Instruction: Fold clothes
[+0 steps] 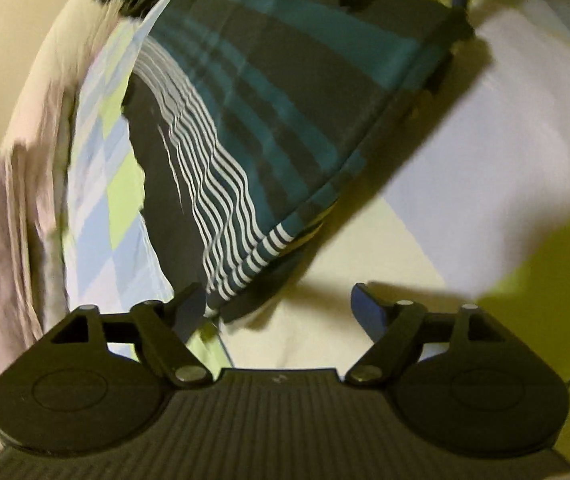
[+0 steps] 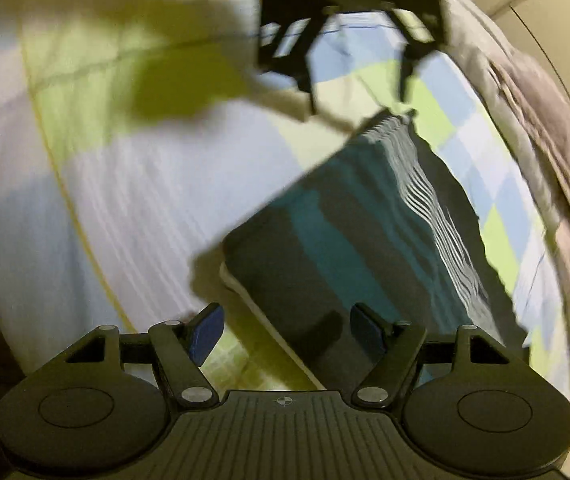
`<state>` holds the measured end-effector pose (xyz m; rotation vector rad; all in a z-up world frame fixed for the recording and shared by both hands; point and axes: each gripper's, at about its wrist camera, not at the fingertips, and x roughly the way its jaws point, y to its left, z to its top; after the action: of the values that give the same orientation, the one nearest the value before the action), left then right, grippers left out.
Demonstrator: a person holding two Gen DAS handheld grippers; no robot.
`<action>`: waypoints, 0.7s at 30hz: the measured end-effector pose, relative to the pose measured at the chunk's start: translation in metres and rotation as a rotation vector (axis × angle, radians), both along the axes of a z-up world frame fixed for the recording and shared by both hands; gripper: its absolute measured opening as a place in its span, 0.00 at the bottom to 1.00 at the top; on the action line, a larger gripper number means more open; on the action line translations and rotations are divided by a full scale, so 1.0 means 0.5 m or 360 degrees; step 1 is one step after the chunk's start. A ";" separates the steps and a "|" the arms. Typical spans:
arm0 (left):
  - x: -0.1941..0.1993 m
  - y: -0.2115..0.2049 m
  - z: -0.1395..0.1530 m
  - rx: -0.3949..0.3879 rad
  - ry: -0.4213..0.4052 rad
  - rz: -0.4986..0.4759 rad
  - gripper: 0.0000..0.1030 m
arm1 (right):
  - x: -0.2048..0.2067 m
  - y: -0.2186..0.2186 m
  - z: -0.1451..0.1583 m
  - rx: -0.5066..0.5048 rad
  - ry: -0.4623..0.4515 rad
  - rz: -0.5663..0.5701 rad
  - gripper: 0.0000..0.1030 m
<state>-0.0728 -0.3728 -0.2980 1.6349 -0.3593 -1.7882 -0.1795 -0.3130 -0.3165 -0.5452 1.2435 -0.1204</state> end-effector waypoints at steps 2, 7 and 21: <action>0.007 -0.001 -0.015 -0.0040 -0.0032 -0.0077 0.76 | 0.007 -0.002 -0.022 -0.0051 -0.0030 0.0024 0.71; 0.017 -0.028 -0.037 -0.0094 -0.0046 -0.0201 0.79 | 0.025 -0.040 -0.032 0.0042 -0.0161 -0.0067 0.52; 0.025 -0.108 -0.004 0.0051 -0.0062 -0.0148 0.16 | 0.012 -0.091 0.133 0.0288 -0.0328 -0.0358 0.15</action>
<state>-0.0605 -0.4270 -0.3001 1.7024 -0.4325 -1.8409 -0.1737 -0.3582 -0.2502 -0.2286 1.0980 -0.2451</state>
